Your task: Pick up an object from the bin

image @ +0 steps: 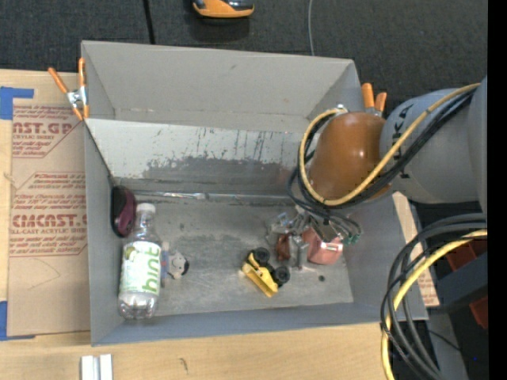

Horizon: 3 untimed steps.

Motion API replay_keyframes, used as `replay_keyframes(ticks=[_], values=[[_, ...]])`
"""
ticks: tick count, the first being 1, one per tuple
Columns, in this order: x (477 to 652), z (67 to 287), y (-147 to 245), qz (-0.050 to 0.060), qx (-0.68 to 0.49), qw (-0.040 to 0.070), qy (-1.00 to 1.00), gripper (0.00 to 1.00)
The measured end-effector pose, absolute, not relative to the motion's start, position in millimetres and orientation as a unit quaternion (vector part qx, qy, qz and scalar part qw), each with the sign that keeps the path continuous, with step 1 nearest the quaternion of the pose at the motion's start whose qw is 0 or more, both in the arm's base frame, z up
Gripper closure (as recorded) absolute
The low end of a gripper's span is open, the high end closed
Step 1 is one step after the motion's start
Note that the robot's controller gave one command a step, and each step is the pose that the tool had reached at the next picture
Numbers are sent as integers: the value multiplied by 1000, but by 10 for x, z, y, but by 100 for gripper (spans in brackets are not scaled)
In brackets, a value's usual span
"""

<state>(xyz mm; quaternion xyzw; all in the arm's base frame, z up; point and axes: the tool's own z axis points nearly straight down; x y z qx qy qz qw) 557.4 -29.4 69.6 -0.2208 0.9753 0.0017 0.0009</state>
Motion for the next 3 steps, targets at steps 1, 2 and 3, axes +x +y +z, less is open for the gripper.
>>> replay_keyframes(ticks=[1,2,3], values=[[5574,696,-294,2,-221,1,975,100],[5573,705,-291,2,-221,1,975,100],[5573,723,-286,1,-221,1,975,100]])
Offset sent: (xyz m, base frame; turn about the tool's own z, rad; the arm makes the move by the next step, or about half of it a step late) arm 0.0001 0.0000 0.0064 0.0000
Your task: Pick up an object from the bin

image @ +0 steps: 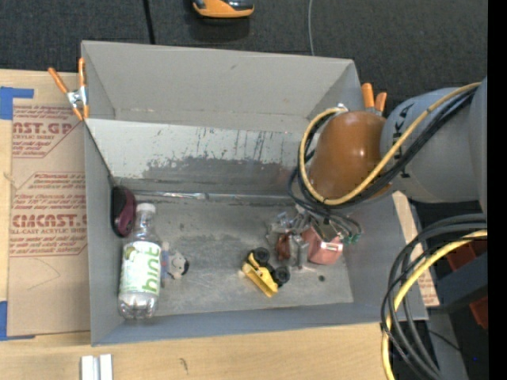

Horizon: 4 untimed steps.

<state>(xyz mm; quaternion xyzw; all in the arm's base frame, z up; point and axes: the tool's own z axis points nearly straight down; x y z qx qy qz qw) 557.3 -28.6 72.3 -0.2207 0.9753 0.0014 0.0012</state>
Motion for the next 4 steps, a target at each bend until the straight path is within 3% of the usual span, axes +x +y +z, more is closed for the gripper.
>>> replay_keyframes(ticks=[4], values=[[5576,939,-275,0,-220,1,975,100]])
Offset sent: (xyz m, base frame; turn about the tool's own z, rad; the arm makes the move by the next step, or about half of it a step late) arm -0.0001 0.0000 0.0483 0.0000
